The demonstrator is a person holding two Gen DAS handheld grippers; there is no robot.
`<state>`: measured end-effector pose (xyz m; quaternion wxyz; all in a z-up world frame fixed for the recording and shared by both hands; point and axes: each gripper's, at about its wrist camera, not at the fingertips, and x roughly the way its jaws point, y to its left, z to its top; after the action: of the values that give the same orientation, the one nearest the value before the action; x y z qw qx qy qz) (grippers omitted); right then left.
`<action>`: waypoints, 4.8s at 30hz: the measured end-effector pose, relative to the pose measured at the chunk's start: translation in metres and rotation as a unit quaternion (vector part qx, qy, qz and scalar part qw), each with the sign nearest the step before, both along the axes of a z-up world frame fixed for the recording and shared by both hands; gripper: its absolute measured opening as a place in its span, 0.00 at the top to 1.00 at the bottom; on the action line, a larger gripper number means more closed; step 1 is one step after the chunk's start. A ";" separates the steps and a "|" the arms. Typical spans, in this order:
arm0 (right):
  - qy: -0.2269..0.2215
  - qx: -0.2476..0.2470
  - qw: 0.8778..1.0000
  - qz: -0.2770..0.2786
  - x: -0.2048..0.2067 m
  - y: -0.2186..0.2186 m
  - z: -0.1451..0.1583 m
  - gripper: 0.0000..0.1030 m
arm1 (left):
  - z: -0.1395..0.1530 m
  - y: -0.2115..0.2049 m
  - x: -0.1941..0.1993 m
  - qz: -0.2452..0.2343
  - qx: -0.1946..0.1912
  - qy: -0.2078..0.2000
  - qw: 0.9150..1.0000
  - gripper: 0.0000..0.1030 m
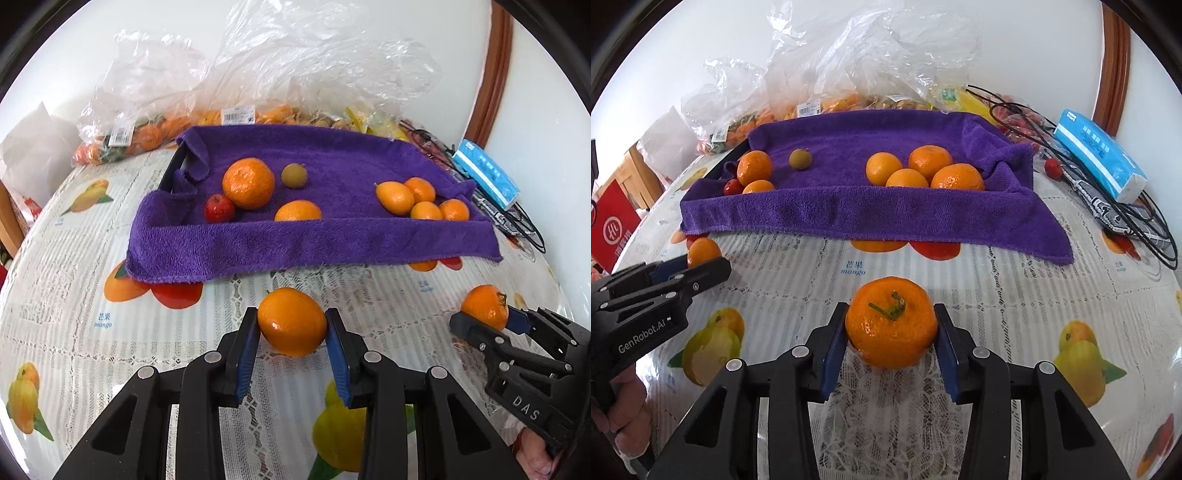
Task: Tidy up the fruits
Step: 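Carry the orange and the stemmed tangerine up over the purple towel, then lower both held fruits down onto the purple towel, then open the right gripper on the towel while the left gripper releases the orange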
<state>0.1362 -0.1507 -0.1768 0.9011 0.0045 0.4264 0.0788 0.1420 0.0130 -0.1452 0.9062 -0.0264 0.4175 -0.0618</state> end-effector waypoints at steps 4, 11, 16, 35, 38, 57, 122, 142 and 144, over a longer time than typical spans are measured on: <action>-0.012 0.008 1.000 0.004 -0.007 -0.001 0.014 0.57 | 0.009 0.005 -0.003 -0.005 -0.023 -0.004 1.000 0.67; -0.048 0.000 0.999 0.001 -0.004 -0.001 0.043 0.57 | 0.030 0.021 -0.001 0.011 -0.038 -0.006 0.999 0.67; -0.069 0.015 0.997 -0.005 0.013 -0.004 0.062 0.57 | 0.053 0.032 0.008 0.031 -0.029 -0.025 0.999 0.67; -0.115 0.042 0.992 -0.016 0.090 0.004 0.100 0.57 | 0.075 0.039 0.081 0.063 -0.022 -0.049 0.997 0.67; -0.122 0.043 0.992 -0.012 0.099 0.006 0.101 0.57 | 0.075 0.041 0.088 0.066 -0.020 -0.051 0.996 0.67; -0.100 0.061 0.993 -0.020 0.117 -0.007 0.067 0.57 | 0.041 0.050 0.103 0.072 -0.033 -0.035 0.996 0.67; -0.080 0.007 0.996 0.031 0.116 0.009 0.050 0.55 | 0.029 0.044 0.105 0.047 -0.096 -0.015 0.994 0.67; -0.067 0.031 0.997 0.000 0.122 -0.002 0.048 0.54 | 0.029 0.021 0.102 0.013 -0.087 -0.029 0.996 0.67; -0.065 0.032 0.997 0.000 0.122 -0.002 0.046 0.54 | 0.028 0.021 0.102 0.015 -0.083 -0.029 0.996 0.66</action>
<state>0.2581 -0.1529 -0.1303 0.9265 0.0281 0.3639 0.0921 0.2443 0.0340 -0.1170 0.9136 -0.1062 0.3836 -0.0830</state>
